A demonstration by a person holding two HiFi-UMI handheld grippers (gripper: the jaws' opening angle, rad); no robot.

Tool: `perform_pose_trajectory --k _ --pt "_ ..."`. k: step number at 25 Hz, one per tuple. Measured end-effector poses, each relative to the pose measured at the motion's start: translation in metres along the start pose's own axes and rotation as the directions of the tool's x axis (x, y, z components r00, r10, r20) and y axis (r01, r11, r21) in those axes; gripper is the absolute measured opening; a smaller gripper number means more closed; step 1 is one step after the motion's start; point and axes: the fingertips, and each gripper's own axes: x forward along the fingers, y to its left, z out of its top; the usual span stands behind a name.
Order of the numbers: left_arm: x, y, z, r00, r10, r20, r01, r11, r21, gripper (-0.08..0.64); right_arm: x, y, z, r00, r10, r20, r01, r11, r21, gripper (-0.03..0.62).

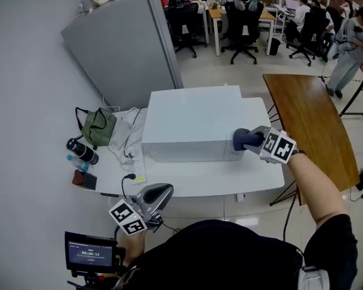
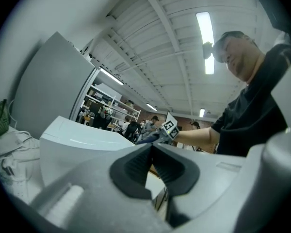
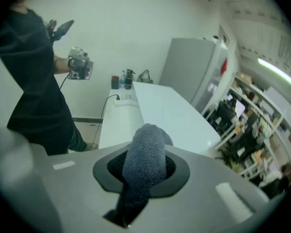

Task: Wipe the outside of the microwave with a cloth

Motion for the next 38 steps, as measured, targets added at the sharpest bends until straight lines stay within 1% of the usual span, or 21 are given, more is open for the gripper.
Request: perform_pose_trajectory --k 1,2,4,7,9,10,12,14,15,16,17,18,19,22,27,31,34,35,36,37,38 --pt "-0.009 0.005 0.002 1.0 0.006 0.008 -0.006 1.0 -0.003 0.003 0.015 0.019 0.031 0.999 -0.01 0.033 0.013 0.996 -0.083 0.058" --pt "-0.02 0.009 0.004 1.0 0.011 0.017 -0.011 1.0 -0.004 0.003 0.035 0.041 0.064 0.998 -0.018 0.058 0.029 0.983 -0.181 0.058" --pt "-0.047 0.018 0.008 0.999 0.02 0.034 -0.02 1.0 -0.003 0.003 0.083 0.087 0.128 0.996 -0.028 0.085 0.058 0.924 -0.377 0.058" --pt "-0.099 0.035 0.013 0.998 0.041 0.05 -0.041 0.999 -0.004 0.003 0.165 0.13 0.209 0.993 -0.081 0.088 0.117 0.803 -0.584 0.058" --pt "-0.136 0.046 0.013 0.997 0.053 0.05 -0.053 0.999 -0.009 0.003 0.212 0.134 0.249 0.981 -0.174 0.087 0.186 0.71 -0.68 0.058" --pt "-0.155 0.051 0.012 0.997 0.062 0.046 -0.061 0.998 -0.015 0.003 0.232 0.132 0.265 0.97 -0.228 0.084 0.217 0.653 -0.725 0.058" --pt "-0.187 0.064 0.008 0.996 0.086 0.034 -0.085 0.996 -0.033 0.003 0.265 0.122 0.282 0.94 -0.334 0.067 0.246 0.528 -0.813 0.06" --pt "-0.208 0.075 0.005 0.994 0.108 0.027 -0.106 0.993 -0.051 0.003 0.284 0.112 0.282 0.911 -0.41 0.049 0.237 0.422 -0.875 0.06" --pt "-0.213 0.077 0.004 0.993 0.113 0.028 -0.111 0.992 -0.056 0.003 0.287 0.109 0.28 0.9 -0.432 0.058 0.241 0.384 -0.891 0.06" --pt "-0.216 0.078 0.003 0.993 0.114 0.031 -0.112 0.992 -0.058 0.003 0.285 0.106 0.277 0.89 -0.448 0.081 0.261 0.356 -0.897 0.058" --pt "-0.215 0.078 0.004 0.993 0.113 0.034 -0.111 0.992 -0.057 0.003 0.279 0.104 0.275 0.879 -0.461 0.119 0.298 0.338 -0.893 0.059" --pt "-0.213 0.077 0.005 0.993 0.11 0.036 -0.108 0.993 -0.055 0.003 0.271 0.101 0.271 0.868 -0.472 0.156 0.338 0.332 -0.881 0.058" --pt "-0.208 0.075 0.007 0.994 0.105 0.036 -0.103 0.993 -0.053 0.003 0.262 0.097 0.26 0.862 -0.48 0.163 0.353 0.337 -0.873 0.059" --pt "-0.175 0.06 0.007 0.997 0.075 0.023 -0.074 0.997 -0.039 0.003 0.222 0.083 0.2 0.859 -0.5 0.108 0.327 0.374 -0.868 0.059" --pt "-0.077 0.016 -0.007 1.0 -0.01 -0.009 0.01 0.999 -0.034 0.003 0.133 0.045 0.071 0.841 -0.541 0.009 0.294 0.442 -0.847 0.058" --pt "-0.008 -0.022 -0.016 0.997 -0.066 -0.031 0.065 0.997 -0.035 0.003 0.072 0.019 -0.009 0.822 -0.567 -0.058 0.269 0.475 -0.838 0.058" --pt "0.015 -0.037 -0.019 0.996 -0.075 -0.044 0.073 0.997 -0.033 0.003 0.04 0.001 -0.066 0.78 -0.604 -0.165 0.206 0.497 -0.843 0.058" --pt "0.016 -0.038 -0.02 0.996 -0.071 -0.047 0.069 0.997 -0.032 0.003 0.033 -0.005 -0.08 0.763 -0.617 -0.195 0.202 0.514 -0.834 0.058" --pt "0.015 -0.038 -0.02 0.997 -0.065 -0.05 0.064 0.997 -0.031 0.003 0.026 -0.01 -0.09 0.75 -0.624 -0.219 0.214 0.543 -0.812 0.058" --pt "0.011 -0.036 -0.02 0.997 -0.059 -0.05 0.057 0.998 -0.033 0.003 0.022 -0.012 -0.095 0.751 -0.616 -0.237 0.242 0.591 -0.769 0.058" --pt "0.005 -0.033 -0.02 0.998 -0.051 -0.048 0.05 0.998 -0.036 0.003 0.02 -0.009 -0.093 0.772 -0.587 -0.246 0.283 0.663 -0.693 0.058"
